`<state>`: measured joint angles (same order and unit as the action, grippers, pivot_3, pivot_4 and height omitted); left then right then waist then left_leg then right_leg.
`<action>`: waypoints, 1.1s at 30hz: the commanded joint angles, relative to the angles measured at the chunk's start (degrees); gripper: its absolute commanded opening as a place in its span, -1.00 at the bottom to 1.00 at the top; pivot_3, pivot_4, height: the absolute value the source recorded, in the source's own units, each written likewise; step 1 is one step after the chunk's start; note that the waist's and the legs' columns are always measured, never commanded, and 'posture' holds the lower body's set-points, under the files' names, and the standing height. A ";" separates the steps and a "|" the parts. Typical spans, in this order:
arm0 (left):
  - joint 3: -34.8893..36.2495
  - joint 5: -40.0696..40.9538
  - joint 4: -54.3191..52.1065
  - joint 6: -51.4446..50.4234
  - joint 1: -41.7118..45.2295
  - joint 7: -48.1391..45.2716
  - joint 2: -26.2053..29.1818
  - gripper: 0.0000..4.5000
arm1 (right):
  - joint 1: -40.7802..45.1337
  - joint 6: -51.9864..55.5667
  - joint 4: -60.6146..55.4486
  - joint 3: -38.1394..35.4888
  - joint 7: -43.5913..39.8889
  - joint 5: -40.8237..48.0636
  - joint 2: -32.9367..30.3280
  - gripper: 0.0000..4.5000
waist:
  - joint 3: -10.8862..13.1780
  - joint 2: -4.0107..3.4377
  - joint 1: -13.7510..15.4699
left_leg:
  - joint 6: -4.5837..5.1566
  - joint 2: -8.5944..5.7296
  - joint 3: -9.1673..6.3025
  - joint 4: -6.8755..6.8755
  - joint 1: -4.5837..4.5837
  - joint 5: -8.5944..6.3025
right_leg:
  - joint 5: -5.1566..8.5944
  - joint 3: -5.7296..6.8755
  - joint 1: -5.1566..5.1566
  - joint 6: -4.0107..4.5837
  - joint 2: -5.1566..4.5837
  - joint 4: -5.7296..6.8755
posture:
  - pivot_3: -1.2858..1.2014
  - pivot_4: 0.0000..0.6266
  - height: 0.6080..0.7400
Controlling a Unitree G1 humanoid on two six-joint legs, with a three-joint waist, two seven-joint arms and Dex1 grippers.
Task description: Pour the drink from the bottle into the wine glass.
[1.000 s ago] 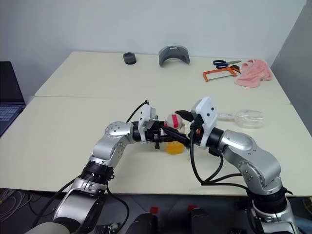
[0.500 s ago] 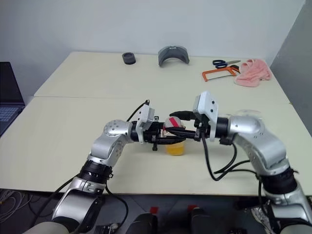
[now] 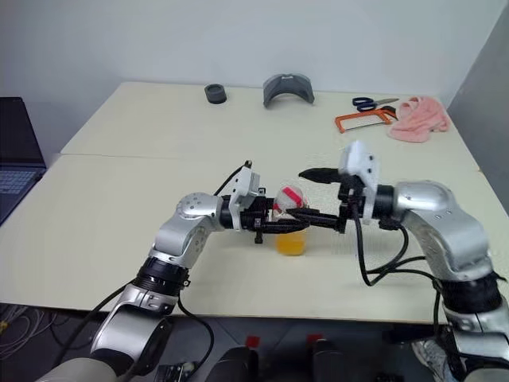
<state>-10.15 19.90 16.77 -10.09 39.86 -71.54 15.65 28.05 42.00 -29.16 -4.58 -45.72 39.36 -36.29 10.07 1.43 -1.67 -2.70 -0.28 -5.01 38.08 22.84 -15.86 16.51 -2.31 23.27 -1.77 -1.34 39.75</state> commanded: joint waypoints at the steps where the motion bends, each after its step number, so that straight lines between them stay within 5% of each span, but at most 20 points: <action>1: 1.15 -0.10 0.59 2.71 1.92 1.17 -1.16 -0.25 | -3.07 5.35 -10.53 -3.77 14.07 4.45 4.80 0.73 | 0.00 -0.01 -0.18 | 0.00 0.00 0.00 0.00 -0.02 0.00 | 0.00 0.00 -0.01 0.00 0.03 0.01 | 0.03 -0.52 1.00; 4: 1.08 -1.05 3.21 4.53 3.32 1.86 -2.27 -0.25 | -6.41 7.08 -16.55 0.19 27.53 -1.23 11.71 0.73 | -0.01 -0.02 -0.19 | 0.00 -0.05 0.04 0.01 -0.04 0.00 | 0.00 -0.01 -0.01 0.00 0.08 0.06 | 0.03 -0.52 1.00; 9: 0.33 -2.56 7.01 7.28 5.34 1.30 -3.88 -0.25 | -8.24 5.02 -18.00 8.48 38.02 -12.22 16.55 0.73 | -0.01 -0.03 -0.17 | -0.02 -0.13 0.07 0.02 -0.03 0.01 | 0.00 -0.04 0.00 -0.01 0.10 0.06 | 0.03 -0.52 1.00; 24: 0.69 -4.36 13.24 10.61 8.41 -0.92 -6.06 -0.25 | -10.37 1.42 -15.33 15.04 45.87 -24.19 25.77 0.73 | -0.01 -0.03 -0.22 | -0.01 -0.14 0.08 0.01 -0.04 0.01 | 0.01 -0.03 0.01 -0.01 0.16 0.05 | 0.03 -0.52 1.00; 27: 0.75 -4.41 13.38 10.78 8.46 -0.93 -6.14 -0.25 | -10.72 1.47 -14.93 14.91 45.53 -24.93 26.20 0.49 | -0.01 -0.03 -0.26 | -0.01 -0.15 0.09 0.01 -0.05 0.01 | 0.01 -0.05 0.01 -0.01 0.17 0.05 | 0.03 -0.52 1.00; 31: 0.94 -4.50 13.53 10.97 8.61 -0.79 -6.16 -0.25 | -10.97 1.82 -14.28 14.16 44.34 -24.65 26.55 -0.10 | -0.01 -0.03 -0.26 | 0.00 -0.15 0.08 0.00 -0.05 0.00 | 0.01 -0.03 0.01 0.00 0.18 0.04 | 0.03 -0.52 1.00; 33: 1.01 -4.51 13.48 10.95 8.59 -0.82 -6.07 -0.25 | -10.66 1.11 -13.88 13.92 42.69 -24.13 26.14 -0.16 | -0.01 -0.03 -0.26 | -0.01 -0.15 0.09 0.00 -0.05 0.00 | 0.01 -0.04 0.01 -0.01 0.17 0.05 | 0.03 -0.52 1.00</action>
<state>-9.79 14.88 31.45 -0.58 46.79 -71.95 9.75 17.07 44.39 -42.40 10.58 -1.79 15.08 -9.96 10.07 1.40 -1.93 -2.70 -0.43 -4.92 38.08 22.79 -15.85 16.51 -2.35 23.28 -1.77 -1.18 39.80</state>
